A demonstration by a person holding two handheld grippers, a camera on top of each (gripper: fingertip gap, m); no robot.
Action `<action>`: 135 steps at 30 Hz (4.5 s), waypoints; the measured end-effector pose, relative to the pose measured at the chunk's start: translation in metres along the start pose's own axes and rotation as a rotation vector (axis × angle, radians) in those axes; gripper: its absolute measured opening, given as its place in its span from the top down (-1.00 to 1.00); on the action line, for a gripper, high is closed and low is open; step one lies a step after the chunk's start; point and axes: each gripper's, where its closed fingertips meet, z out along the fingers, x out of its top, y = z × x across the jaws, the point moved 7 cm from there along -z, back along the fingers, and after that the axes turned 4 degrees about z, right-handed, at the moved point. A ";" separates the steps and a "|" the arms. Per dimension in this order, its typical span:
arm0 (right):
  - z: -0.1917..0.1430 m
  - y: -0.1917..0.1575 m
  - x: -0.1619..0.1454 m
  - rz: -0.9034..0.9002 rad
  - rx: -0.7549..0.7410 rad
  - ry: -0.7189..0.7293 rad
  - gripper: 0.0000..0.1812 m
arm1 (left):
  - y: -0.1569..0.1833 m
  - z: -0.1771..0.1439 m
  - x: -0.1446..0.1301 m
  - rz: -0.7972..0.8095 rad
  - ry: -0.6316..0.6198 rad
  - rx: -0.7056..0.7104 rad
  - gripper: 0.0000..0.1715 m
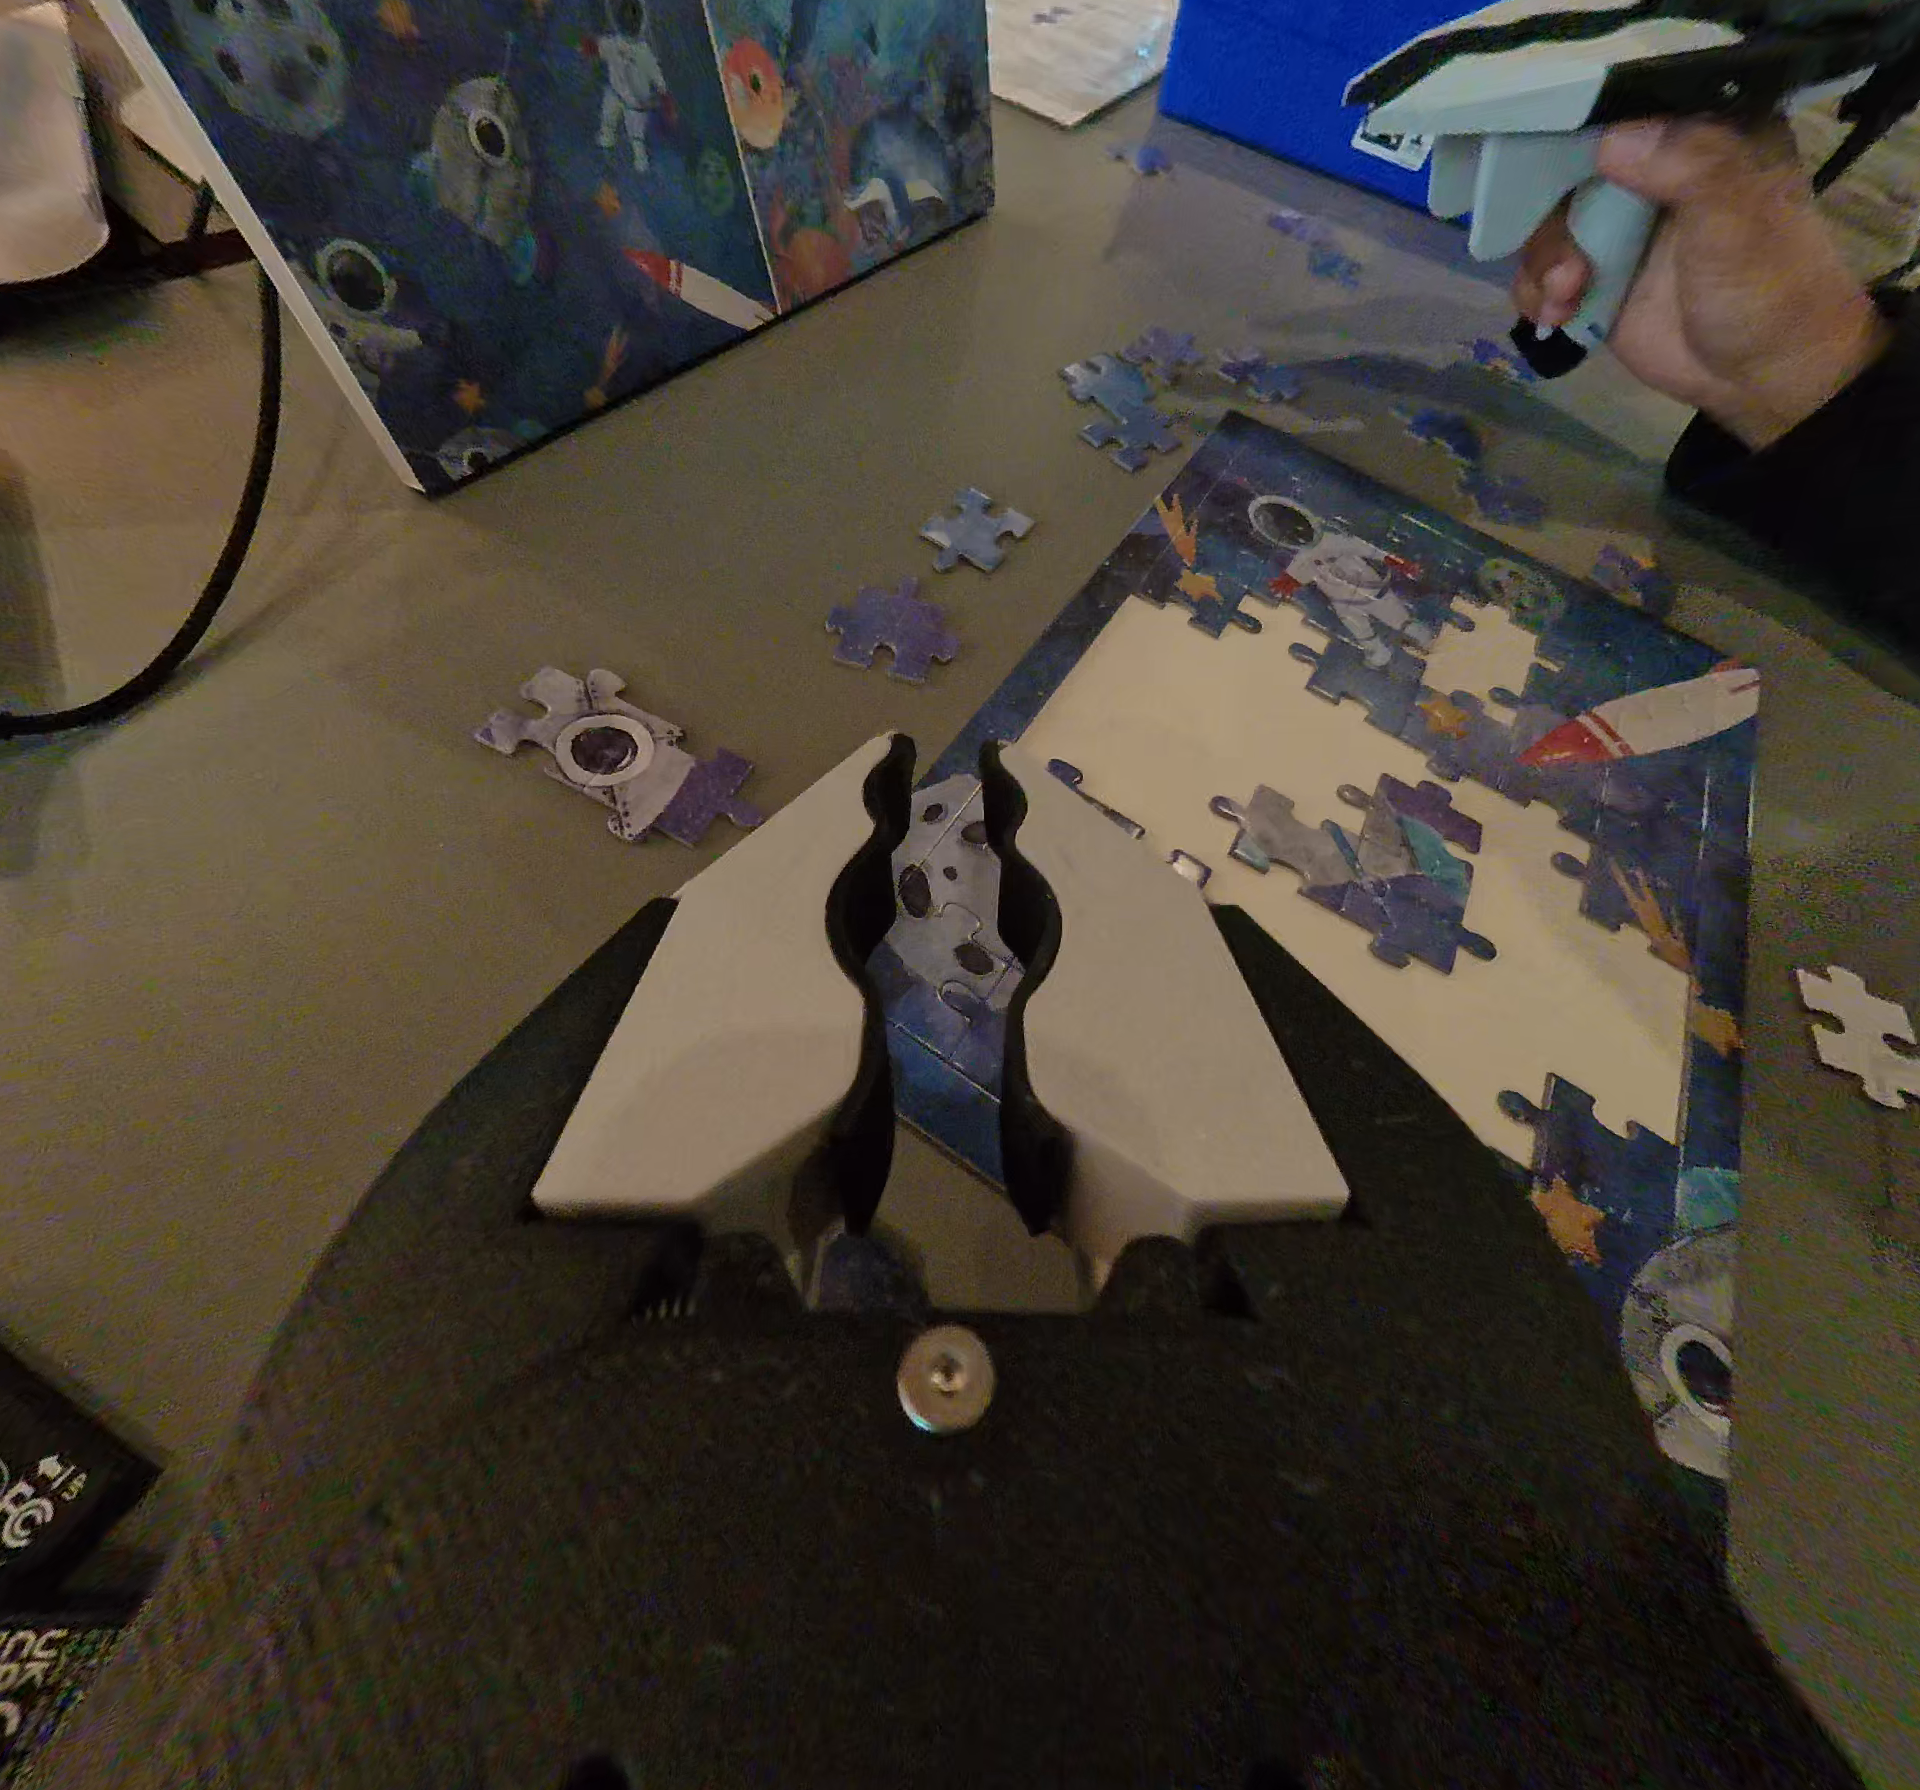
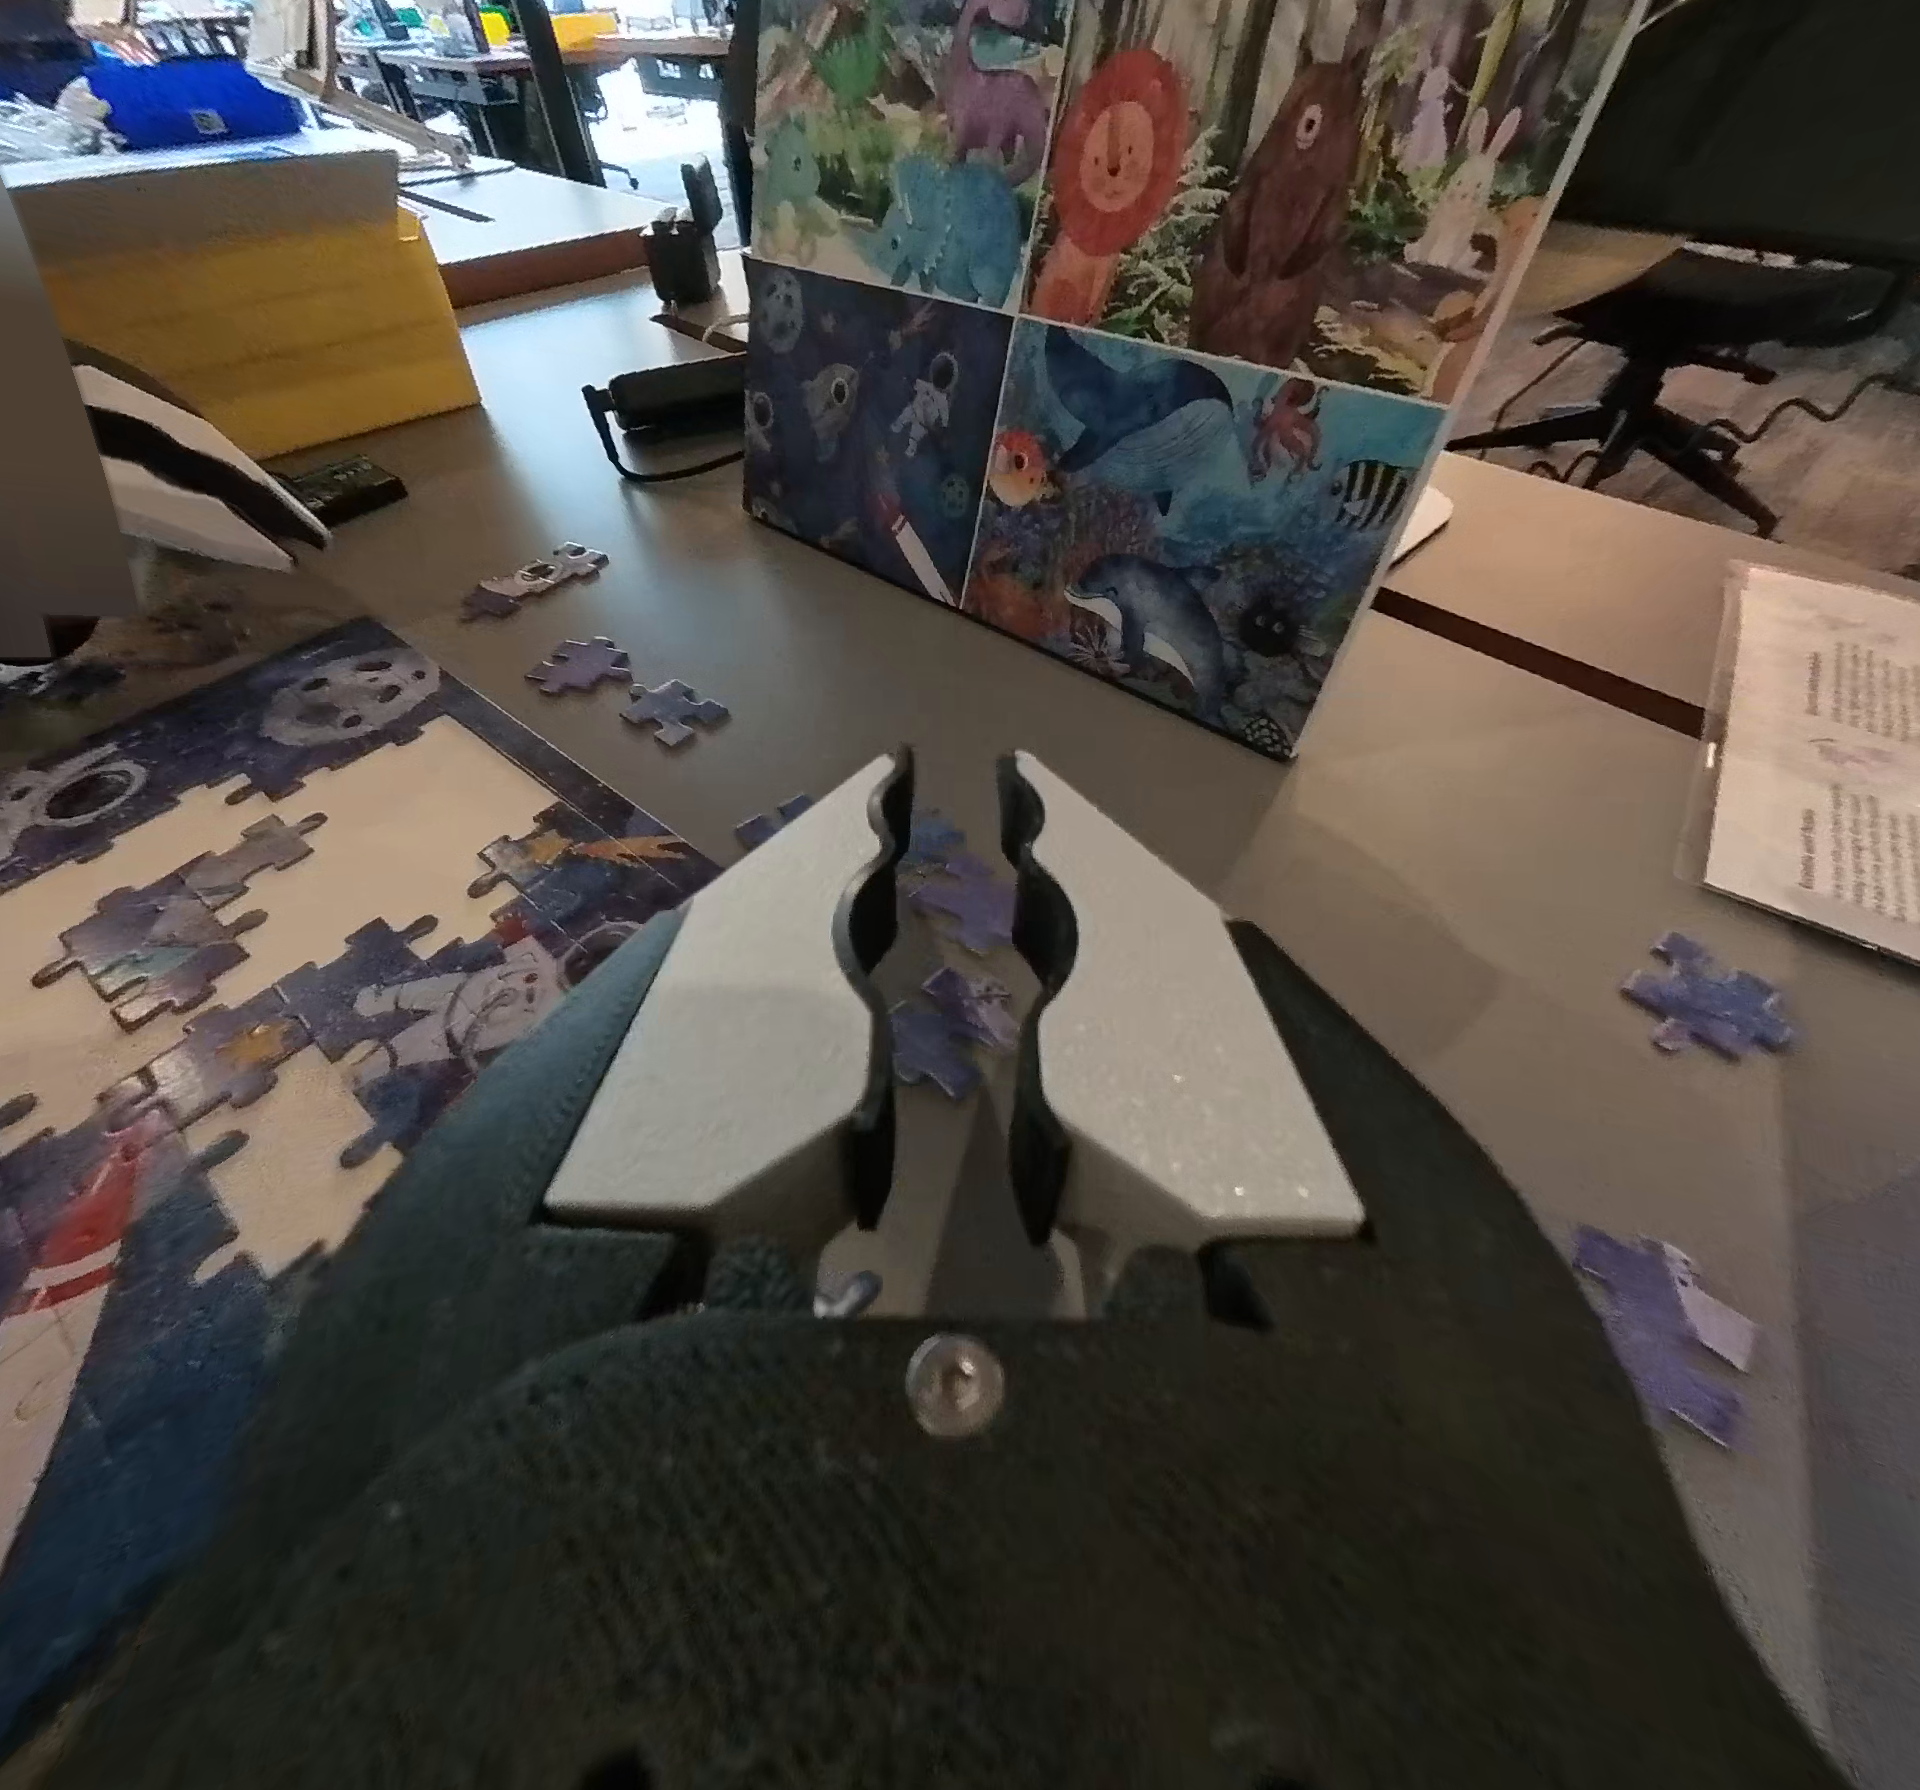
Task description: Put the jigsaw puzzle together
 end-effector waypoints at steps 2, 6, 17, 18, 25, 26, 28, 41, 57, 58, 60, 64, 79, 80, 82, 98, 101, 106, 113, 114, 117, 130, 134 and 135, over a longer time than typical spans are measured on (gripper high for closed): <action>0.001 -0.004 0.001 -0.013 -0.001 -0.011 0.84 | 0.002 0.001 0.000 0.020 -0.014 0.004 0.88; 0.003 -0.010 0.002 -0.053 -0.021 -0.029 0.84 | 0.006 0.005 -0.003 0.071 -0.057 0.016 0.87; -0.010 -0.008 0.022 -0.122 -0.112 0.033 0.87 | 0.004 0.000 -0.003 0.068 -0.035 0.034 0.86; -0.016 -0.004 0.024 -0.140 -0.162 0.041 0.90 | 0.005 -0.001 -0.001 0.063 -0.021 0.025 0.86; -0.074 0.031 0.046 -0.071 -0.395 0.232 0.94 | 0.017 -0.001 0.007 0.107 0.008 0.013 0.83; -0.081 0.033 0.047 -0.052 -0.398 0.268 0.94 | 0.019 -0.001 0.008 0.115 0.015 0.011 0.83; -0.091 0.038 0.048 -0.011 -0.398 0.322 0.94 | 0.023 -0.001 0.009 0.125 0.024 0.004 0.83; -0.127 0.034 0.016 0.075 -0.494 0.356 0.74 | 0.015 -0.010 0.008 0.145 0.050 0.081 0.85; -0.115 0.034 0.016 0.091 -0.451 0.317 0.68 | 0.007 -0.009 0.004 0.077 0.056 0.046 0.90; -0.115 0.034 0.015 0.088 -0.452 0.314 0.68 | 0.006 -0.009 0.004 0.074 0.056 0.045 0.90; -0.114 0.033 0.016 0.090 -0.446 0.314 0.68 | 0.006 -0.009 0.004 0.068 0.059 0.039 0.90; -0.113 0.033 0.015 0.104 -0.432 0.313 0.68 | 0.007 -0.009 0.004 0.071 0.062 0.035 0.90; -0.117 0.037 0.012 0.164 -0.444 0.313 0.74 | 0.013 -0.018 0.013 0.087 0.141 0.027 1.00; -0.117 0.036 0.012 0.163 -0.443 0.314 0.74 | 0.014 -0.017 0.013 0.088 0.142 0.025 1.00; -0.116 0.036 0.011 0.166 -0.442 0.312 0.73 | 0.015 -0.018 0.014 0.096 0.148 0.029 1.00; 0.000 0.118 -0.016 0.271 -0.435 -0.242 0.07 | 0.012 -0.016 0.011 0.079 0.129 0.025 0.99; 0.017 0.143 -0.015 0.328 -0.413 -0.279 0.05 | 0.011 -0.016 0.010 0.077 0.124 0.031 0.99; 0.024 0.167 -0.028 0.284 -0.391 -0.334 0.03 | 0.010 -0.013 0.009 0.046 0.116 -0.002 0.96; 0.029 0.163 -0.033 0.283 -0.242 -0.396 0.02 | 0.017 -0.008 0.007 0.086 0.077 -0.012 0.95; 0.029 0.162 -0.033 0.279 -0.234 -0.397 0.04 | 0.018 -0.007 0.006 0.090 0.074 -0.013 0.95; 0.025 0.151 -0.036 0.250 -0.172 -0.417 0.34 | 0.019 -0.007 0.006 0.088 0.075 -0.023 0.94; 0.005 0.148 -0.016 0.250 -0.129 -0.184 0.47 | 0.023 -0.005 0.007 0.090 0.070 -0.048 0.93; 0.017 0.150 -0.023 0.162 -0.210 -0.290 0.44 | 0.023 -0.005 0.007 0.091 0.068 -0.048 0.93; 0.021 0.150 -0.025 0.151 -0.220 -0.320 0.43 | 0.023 -0.005 0.007 0.090 0.067 -0.049 0.93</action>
